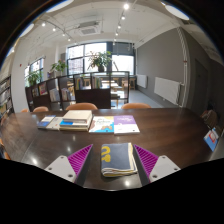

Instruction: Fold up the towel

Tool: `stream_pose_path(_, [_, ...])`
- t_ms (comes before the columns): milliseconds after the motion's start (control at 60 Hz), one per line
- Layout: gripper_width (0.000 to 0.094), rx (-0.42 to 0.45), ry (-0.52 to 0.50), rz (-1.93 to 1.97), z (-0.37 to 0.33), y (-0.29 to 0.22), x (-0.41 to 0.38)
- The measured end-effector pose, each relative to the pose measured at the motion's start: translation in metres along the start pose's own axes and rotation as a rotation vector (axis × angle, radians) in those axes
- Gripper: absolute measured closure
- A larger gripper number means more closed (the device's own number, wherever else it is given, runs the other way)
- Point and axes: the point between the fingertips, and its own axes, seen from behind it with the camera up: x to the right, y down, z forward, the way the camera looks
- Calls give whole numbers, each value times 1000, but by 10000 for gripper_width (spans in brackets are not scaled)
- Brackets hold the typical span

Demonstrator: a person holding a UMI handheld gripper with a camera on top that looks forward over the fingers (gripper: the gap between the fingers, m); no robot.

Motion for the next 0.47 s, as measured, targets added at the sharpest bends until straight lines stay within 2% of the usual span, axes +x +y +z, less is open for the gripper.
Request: stream_pose_path(467, [147,-32,-23,-30,-81,43,-45])
